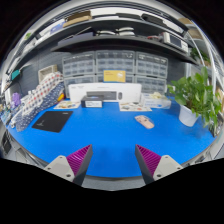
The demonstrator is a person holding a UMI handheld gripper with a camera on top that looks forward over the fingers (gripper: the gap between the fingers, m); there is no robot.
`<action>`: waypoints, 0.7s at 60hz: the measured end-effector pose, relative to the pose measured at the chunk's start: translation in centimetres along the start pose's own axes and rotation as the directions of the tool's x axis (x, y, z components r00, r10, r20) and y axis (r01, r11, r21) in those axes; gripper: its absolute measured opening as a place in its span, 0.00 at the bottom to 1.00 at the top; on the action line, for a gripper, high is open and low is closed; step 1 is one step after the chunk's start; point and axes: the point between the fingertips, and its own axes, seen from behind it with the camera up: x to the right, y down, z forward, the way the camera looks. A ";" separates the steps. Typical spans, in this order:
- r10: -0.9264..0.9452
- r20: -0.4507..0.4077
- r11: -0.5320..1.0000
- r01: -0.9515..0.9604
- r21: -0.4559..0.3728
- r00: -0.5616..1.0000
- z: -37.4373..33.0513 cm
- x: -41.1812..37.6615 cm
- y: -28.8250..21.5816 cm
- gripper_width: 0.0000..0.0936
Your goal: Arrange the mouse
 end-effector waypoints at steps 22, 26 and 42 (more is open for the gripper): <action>0.019 -0.133 0.998 -0.027 -0.057 0.991 11.4 13.3 -0.8 0.92; 0.016 -0.133 0.997 -0.025 -0.070 0.991 13.9 14.7 -1.3 0.91; 0.004 -0.098 0.993 -0.015 -0.116 0.995 22.2 17.8 -3.3 0.88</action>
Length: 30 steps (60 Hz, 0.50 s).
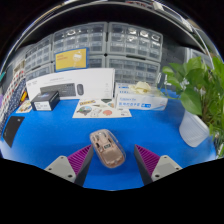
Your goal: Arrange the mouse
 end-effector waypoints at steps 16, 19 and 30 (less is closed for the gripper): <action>0.036 0.048 0.999 -0.035 -0.025 0.998 3.6 0.1 -2.1 0.69; 0.044 0.041 0.999 -0.043 -0.027 0.998 3.8 0.3 -2.2 0.63; 0.028 0.015 0.999 -0.027 -0.045 1.000 4.0 -0.2 -2.1 0.44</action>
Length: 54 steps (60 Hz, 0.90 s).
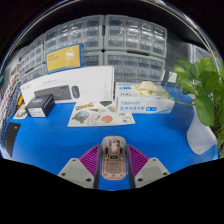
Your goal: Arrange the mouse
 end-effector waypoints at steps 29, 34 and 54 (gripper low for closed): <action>0.074 -0.069 0.988 -0.064 0.137 0.995 -10.2 -12.4 -14.2 0.36; 0.100 -0.038 0.977 -0.091 0.193 0.994 -13.3 -18.9 -17.8 0.36; 0.016 0.112 0.988 -0.033 0.151 0.994 -12.5 -46.0 -14.8 0.36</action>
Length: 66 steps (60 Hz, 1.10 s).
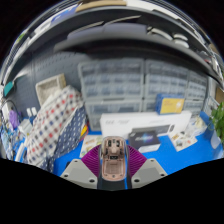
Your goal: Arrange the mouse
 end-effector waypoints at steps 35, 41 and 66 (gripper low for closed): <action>-0.073 0.029 0.975 0.078 -0.206 0.997 6.7 -8.5 18.2 0.46; -0.054 0.035 0.971 0.060 -0.230 0.998 6.4 -8.8 18.2 0.70; -0.026 0.069 0.997 0.031 -0.076 0.997 -7.1 -2.1 6.8 0.92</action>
